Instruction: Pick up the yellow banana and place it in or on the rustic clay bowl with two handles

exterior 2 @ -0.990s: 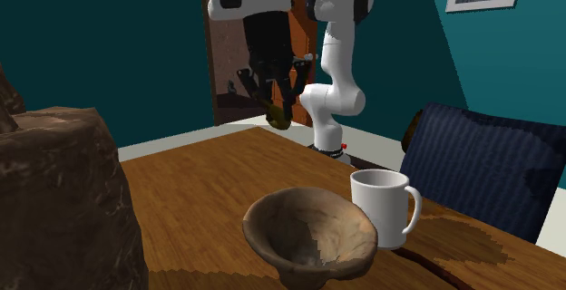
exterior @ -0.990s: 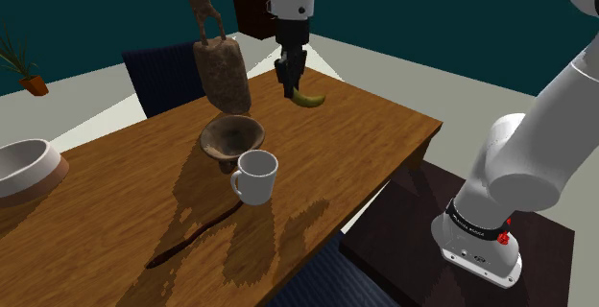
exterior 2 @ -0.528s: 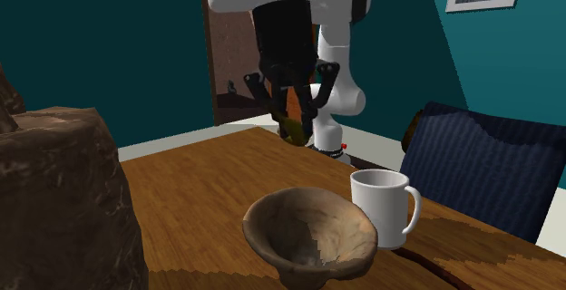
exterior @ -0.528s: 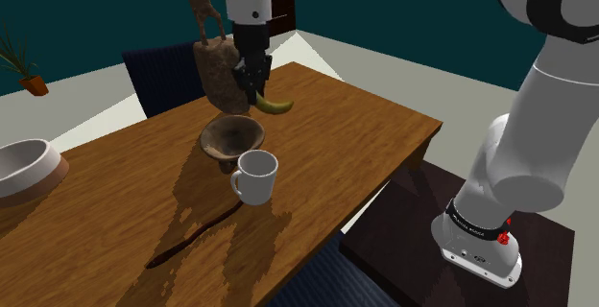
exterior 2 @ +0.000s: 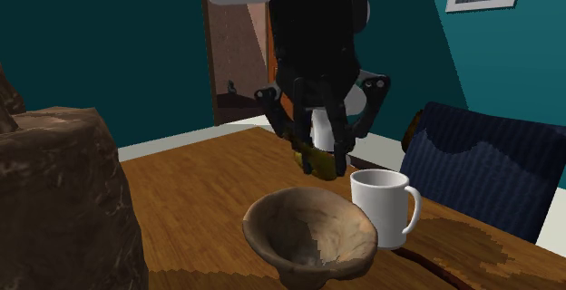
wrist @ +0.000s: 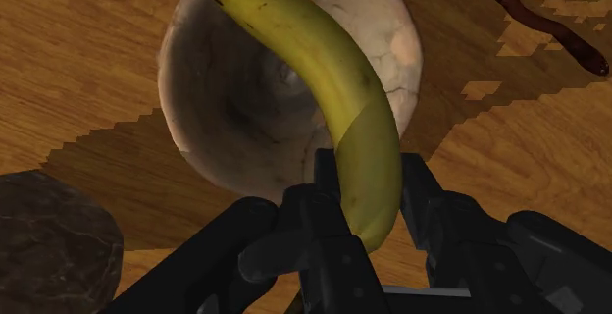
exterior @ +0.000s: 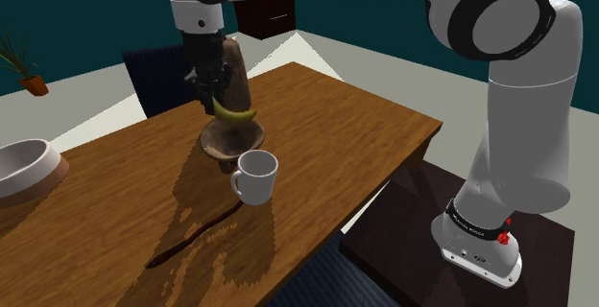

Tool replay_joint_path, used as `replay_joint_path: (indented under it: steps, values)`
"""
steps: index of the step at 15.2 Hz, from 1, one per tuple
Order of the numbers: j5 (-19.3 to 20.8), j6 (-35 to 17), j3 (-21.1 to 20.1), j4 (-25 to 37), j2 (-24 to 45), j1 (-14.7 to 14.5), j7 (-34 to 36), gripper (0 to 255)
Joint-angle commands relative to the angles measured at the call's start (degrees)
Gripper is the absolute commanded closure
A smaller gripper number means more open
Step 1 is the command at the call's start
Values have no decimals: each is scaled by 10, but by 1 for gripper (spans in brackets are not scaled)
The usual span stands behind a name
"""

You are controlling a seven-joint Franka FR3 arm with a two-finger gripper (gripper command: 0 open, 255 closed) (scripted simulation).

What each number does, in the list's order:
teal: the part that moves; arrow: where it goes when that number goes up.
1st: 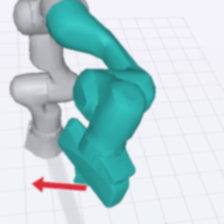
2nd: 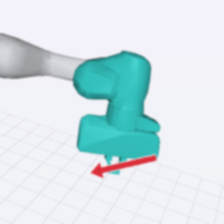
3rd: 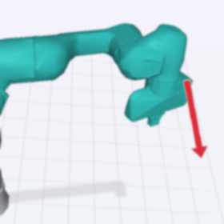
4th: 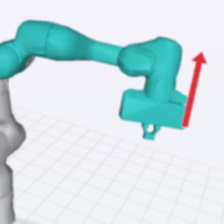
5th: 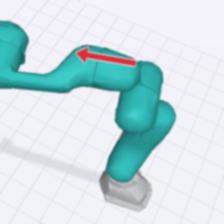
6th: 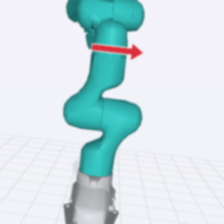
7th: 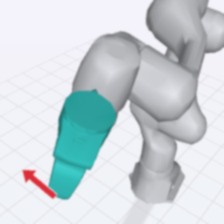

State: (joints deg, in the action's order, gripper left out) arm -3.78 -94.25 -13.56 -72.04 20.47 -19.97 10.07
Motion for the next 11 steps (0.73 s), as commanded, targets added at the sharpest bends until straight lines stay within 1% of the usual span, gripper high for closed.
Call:
replay_joint_path:
  steps: [1,11]
  values:
    - [1,-11,0,-6,4,-2,2,255]
    - [-3,-92,1,-98,-6,2,-8,255]
